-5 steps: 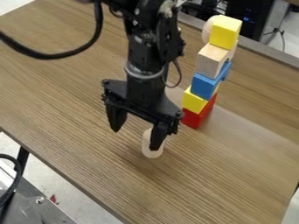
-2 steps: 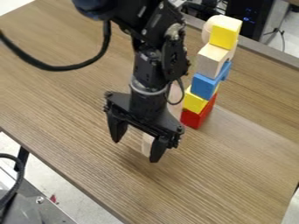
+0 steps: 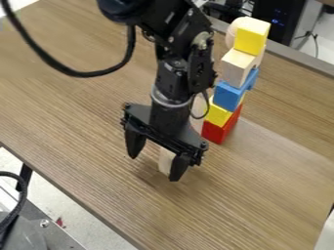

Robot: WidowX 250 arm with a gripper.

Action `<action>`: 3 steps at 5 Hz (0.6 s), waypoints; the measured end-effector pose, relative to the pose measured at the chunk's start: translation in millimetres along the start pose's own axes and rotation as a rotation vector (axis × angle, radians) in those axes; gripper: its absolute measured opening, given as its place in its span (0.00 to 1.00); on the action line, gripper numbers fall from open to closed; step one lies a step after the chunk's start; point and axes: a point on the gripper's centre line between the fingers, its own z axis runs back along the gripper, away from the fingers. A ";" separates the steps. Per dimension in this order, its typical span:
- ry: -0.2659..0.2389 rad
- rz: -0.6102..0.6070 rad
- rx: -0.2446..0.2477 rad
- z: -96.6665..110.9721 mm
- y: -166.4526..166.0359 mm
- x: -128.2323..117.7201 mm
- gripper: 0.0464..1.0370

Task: Put the cylinder on top of the yellow cube

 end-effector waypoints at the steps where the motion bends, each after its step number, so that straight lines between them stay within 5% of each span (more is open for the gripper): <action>1: 0.009 0.009 0.007 -3.5 2.2 5.9 0.92; 2: -0.011 0.004 0.004 0.3 0.8 16.3 0.64; 3: -0.012 0.033 -0.006 1.6 2.2 24.0 0.47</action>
